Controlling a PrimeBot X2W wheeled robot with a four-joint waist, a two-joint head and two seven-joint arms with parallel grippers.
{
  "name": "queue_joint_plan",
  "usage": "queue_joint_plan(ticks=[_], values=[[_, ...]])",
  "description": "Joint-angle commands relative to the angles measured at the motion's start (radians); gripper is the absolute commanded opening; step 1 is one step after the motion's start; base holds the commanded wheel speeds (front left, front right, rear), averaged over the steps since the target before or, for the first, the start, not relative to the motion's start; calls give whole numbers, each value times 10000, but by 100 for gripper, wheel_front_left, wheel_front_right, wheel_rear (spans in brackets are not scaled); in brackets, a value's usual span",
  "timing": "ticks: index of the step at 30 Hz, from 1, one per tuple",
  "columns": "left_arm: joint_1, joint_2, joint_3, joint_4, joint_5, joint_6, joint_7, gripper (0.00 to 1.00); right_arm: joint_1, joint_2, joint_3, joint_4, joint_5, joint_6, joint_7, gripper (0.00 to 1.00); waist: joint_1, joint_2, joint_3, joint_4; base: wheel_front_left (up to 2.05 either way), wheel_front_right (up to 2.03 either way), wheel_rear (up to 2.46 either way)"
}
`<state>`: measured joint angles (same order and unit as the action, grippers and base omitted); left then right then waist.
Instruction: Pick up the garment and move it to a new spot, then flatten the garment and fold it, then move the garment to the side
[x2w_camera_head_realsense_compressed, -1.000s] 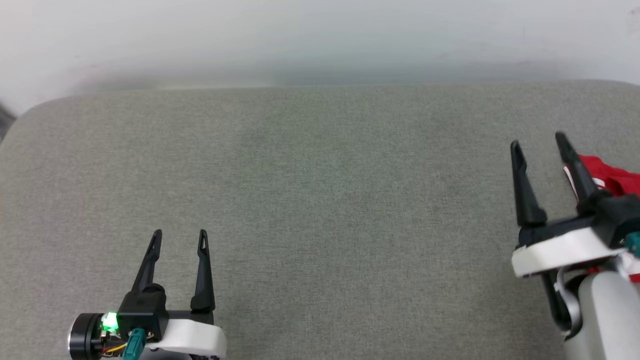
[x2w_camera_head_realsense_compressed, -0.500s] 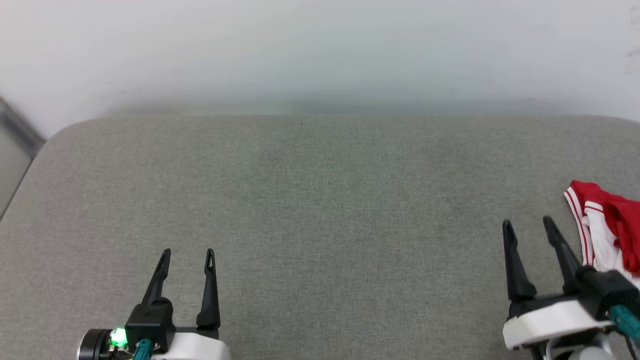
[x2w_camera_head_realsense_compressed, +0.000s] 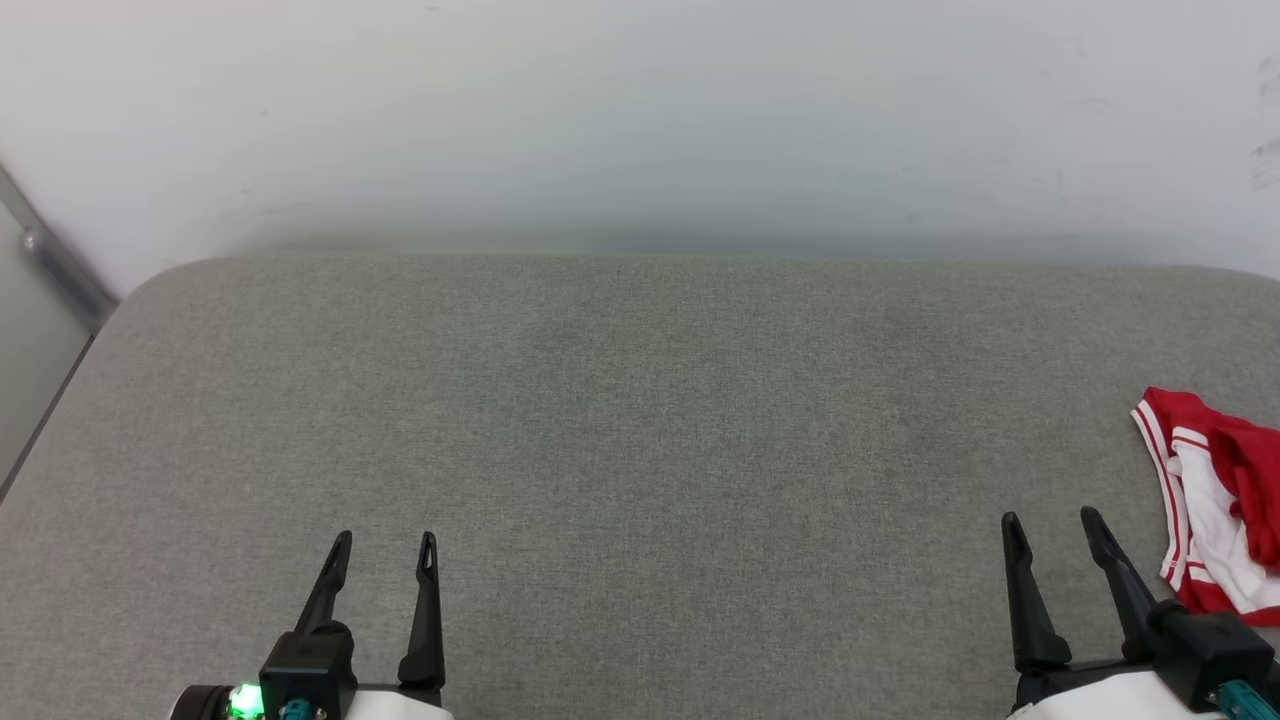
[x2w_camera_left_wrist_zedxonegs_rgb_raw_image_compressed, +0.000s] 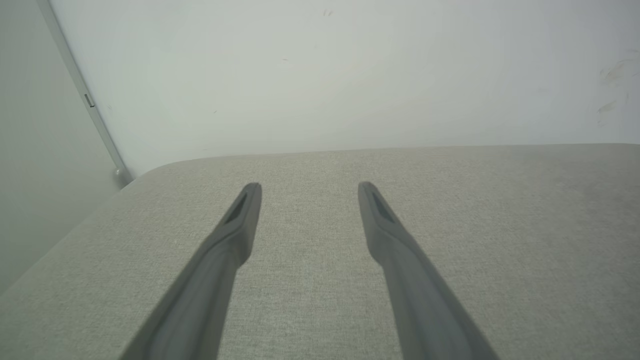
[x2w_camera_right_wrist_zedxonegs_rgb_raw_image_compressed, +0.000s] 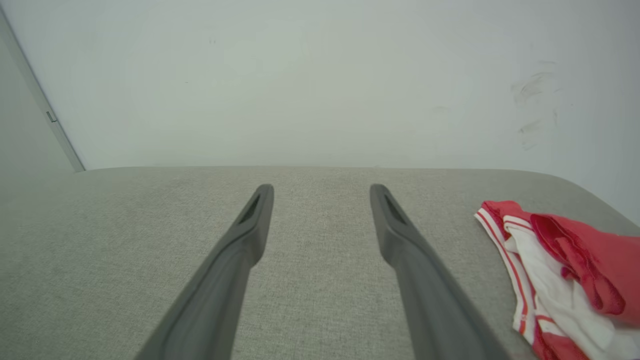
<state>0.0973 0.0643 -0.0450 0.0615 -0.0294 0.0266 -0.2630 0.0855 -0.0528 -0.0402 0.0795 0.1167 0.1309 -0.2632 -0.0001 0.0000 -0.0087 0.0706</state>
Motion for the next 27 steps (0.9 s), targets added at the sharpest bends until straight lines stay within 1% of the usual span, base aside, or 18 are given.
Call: queue_joint_plan(ticks=[1, 3, 4, 7, 17, 27], values=[[80, -1, 34, 16, 70, 6, -20, 100, 139, 47, -18, -41, 18, -4, -14, 100, 1, 0, -5, -2, 0, 0, 0], [91, -13, 65, -2, 2, -13, -20, 100, 147, 49, -19, -42, 56, -4, -14, 100, 1, 0, -16, -13, 0, 0, 0], [15, -23, 27, 37, -17, -4, 0, 0, 17, 0, -8, 31, 32, 0, 0, 0, 1, 0, -18, -11, 0, 0, 0], [87, -60, 10, 323, -45, -7, 25, 0, 32, 0, 10, 310, 73, 0, 16, 0, 1, 0, -20, -11, 0, 0, 0], [-232, -69, 242, 540, -2188, -221, 547, 0, -241, -31, -45, 478, 2144, 0, 488, 0, 1, 0, -9, -67, 0, 0, 0], [-496, -78, 431, 713, -4102, -414, 995, 0, -500, -55, -106, 637, 3973, 0, 918, 0, 1, 0, 2, -123, 0, 0, 0]])
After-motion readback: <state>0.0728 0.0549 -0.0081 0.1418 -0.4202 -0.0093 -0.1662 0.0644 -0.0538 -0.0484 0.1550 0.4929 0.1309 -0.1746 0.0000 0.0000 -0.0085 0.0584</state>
